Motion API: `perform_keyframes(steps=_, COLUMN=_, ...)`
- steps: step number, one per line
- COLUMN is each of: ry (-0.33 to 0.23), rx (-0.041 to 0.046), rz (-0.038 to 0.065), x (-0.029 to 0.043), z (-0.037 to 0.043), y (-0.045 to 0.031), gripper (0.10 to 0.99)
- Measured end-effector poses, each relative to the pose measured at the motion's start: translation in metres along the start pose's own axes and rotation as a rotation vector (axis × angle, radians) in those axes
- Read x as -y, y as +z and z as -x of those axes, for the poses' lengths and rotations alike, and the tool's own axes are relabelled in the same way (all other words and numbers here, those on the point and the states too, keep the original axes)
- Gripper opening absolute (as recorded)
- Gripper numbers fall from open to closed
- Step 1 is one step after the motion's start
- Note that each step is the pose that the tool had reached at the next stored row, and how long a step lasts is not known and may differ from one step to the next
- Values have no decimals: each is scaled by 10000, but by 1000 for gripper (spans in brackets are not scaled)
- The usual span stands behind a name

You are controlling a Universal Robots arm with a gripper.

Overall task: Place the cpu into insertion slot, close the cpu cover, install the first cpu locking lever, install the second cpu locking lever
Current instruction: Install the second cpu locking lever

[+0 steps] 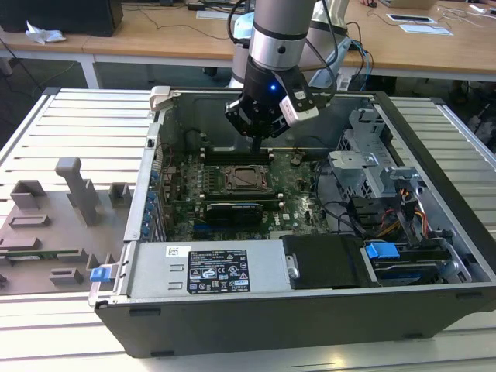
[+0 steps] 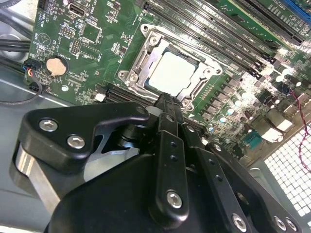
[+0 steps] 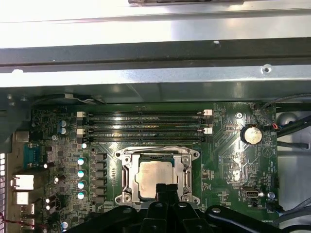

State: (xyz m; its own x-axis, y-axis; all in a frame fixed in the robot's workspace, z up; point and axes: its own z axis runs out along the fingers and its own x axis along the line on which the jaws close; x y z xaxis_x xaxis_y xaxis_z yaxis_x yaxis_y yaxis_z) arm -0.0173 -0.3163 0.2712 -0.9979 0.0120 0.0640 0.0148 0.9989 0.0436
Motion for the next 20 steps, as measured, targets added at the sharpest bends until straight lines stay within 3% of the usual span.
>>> perform_keyframes(steps=3, ry=0, rx=0, rz=0, x=1, z=0, y=-2, gripper=106)
perform_keyframes(steps=9, ry=0, rx=0, rz=0, x=128, z=0, y=-6, gripper=106)
perform_keyframes(steps=20, ry=0, rx=0, rz=0, x=258, z=2, y=-11, gripper=106)
